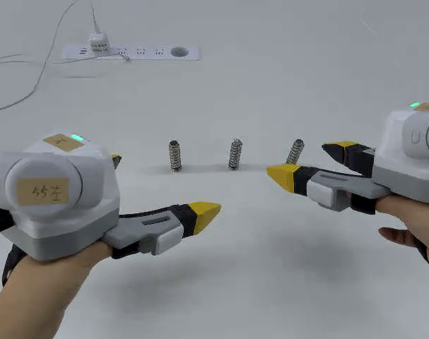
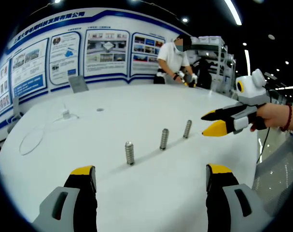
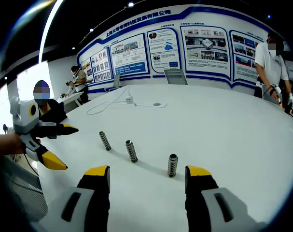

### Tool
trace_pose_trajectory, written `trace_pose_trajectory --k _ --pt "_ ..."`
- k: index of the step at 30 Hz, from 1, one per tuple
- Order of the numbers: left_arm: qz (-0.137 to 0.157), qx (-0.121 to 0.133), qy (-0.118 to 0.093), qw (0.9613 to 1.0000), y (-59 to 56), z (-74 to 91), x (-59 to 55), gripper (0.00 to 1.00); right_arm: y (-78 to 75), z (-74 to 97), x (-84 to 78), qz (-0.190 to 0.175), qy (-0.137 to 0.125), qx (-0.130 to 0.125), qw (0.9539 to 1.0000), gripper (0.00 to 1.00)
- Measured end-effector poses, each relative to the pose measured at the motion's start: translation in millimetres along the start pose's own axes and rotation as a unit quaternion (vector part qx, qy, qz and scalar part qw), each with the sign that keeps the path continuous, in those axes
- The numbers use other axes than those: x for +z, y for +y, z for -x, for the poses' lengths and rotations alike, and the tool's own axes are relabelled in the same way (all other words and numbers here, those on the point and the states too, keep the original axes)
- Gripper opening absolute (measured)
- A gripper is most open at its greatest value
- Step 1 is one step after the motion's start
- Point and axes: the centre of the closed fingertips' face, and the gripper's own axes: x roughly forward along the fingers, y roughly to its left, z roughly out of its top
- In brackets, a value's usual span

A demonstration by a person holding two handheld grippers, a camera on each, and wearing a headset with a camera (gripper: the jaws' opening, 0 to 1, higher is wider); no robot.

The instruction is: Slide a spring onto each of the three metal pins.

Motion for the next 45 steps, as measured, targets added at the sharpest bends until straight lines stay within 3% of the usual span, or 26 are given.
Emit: trace_pose_trajectory --k 5,13,21,45 --pt "-0.002 -0.006 -0.002 1.0000 -0.5 12.3 -1.7 0.96 5.2 10.0 -10.9 0.004 0.015 0.004 0.9999 0.66" --pt "-0.014 -0.002 0.010 0.9998 1.3 28.5 -13.0 0.95 15.6 27.7 -16.6 0.010 0.008 0.015 0.9998 0.70" --pt "-0.008 0.005 0.012 0.9999 2.8 39.4 -16.1 0.94 23.0 38.1 -20.7 0.010 0.005 0.026 0.9996 0.74" --pt "-0.010 0.008 0.026 0.9996 1.0 42.3 -18.5 0.95 26.0 47.2 -31.3 0.025 0.031 0.025 0.9989 0.81"
